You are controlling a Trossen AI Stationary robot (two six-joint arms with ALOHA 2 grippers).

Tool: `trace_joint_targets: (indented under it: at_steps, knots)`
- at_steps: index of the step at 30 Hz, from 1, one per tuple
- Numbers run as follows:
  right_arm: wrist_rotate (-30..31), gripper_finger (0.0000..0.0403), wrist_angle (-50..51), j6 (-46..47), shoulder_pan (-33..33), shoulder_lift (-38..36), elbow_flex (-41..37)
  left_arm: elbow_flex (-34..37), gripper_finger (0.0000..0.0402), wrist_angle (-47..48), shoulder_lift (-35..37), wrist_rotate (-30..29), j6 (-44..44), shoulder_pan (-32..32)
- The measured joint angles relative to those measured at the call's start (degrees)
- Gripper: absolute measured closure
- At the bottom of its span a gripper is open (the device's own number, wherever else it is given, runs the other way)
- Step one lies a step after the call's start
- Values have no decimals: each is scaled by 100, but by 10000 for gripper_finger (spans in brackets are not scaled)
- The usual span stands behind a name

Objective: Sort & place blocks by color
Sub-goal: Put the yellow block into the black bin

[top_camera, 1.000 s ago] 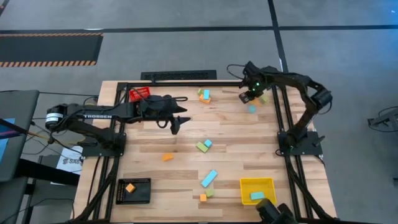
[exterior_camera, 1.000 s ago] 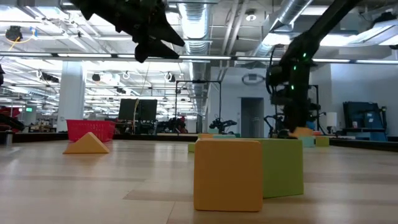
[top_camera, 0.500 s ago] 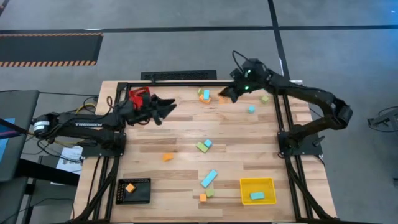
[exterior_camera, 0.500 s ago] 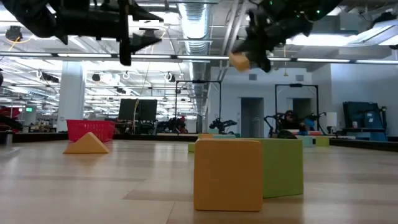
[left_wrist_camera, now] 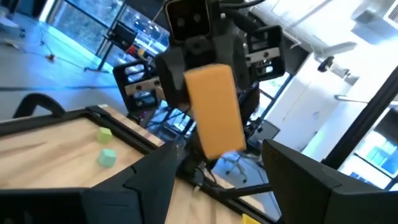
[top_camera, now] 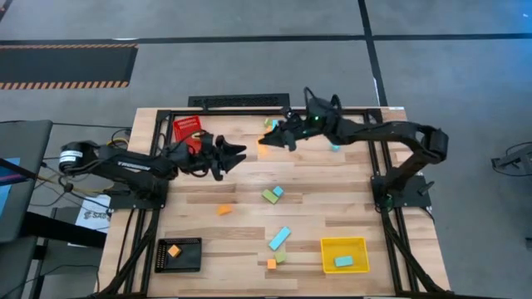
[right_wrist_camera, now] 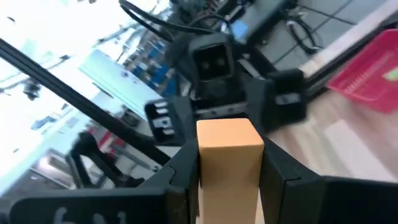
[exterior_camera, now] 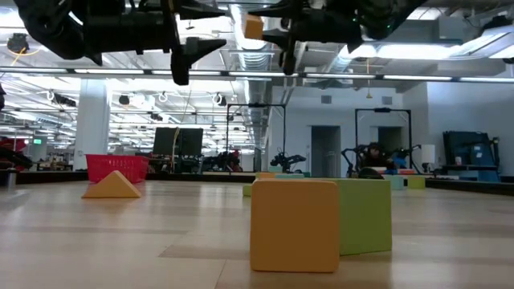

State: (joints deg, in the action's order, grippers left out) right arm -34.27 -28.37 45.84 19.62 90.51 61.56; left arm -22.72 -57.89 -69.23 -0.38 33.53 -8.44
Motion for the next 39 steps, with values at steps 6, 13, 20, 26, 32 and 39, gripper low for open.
trace_joint_targets:
  at_steps: [6, 13, 20, 26, 32, 39]
  knots:
    - [335, 290, -352, 374, -235, 477, -15, -2, 178, -314, -227, 15, 20, 178]
    - [613, 290, -357, 361, -302, 630, -22, 9, 178, -38, -310, -344, 119, 246]
    - [641, 290, -303, 193, -326, 498, 10, -8, 178, 160, -335, -550, 175, 255]
    - [674, 290, -334, 137, -375, 516, -4, -9, 178, 413, -325, -818, 635, 255]
    - [914, 290, -416, -112, -465, 506, -2, -9, 178, 202, -326, -508, 731, 248]
    - [1352, 290, -395, -584, -664, 545, 2, -7, 178, 174, -328, -446, 872, 248]
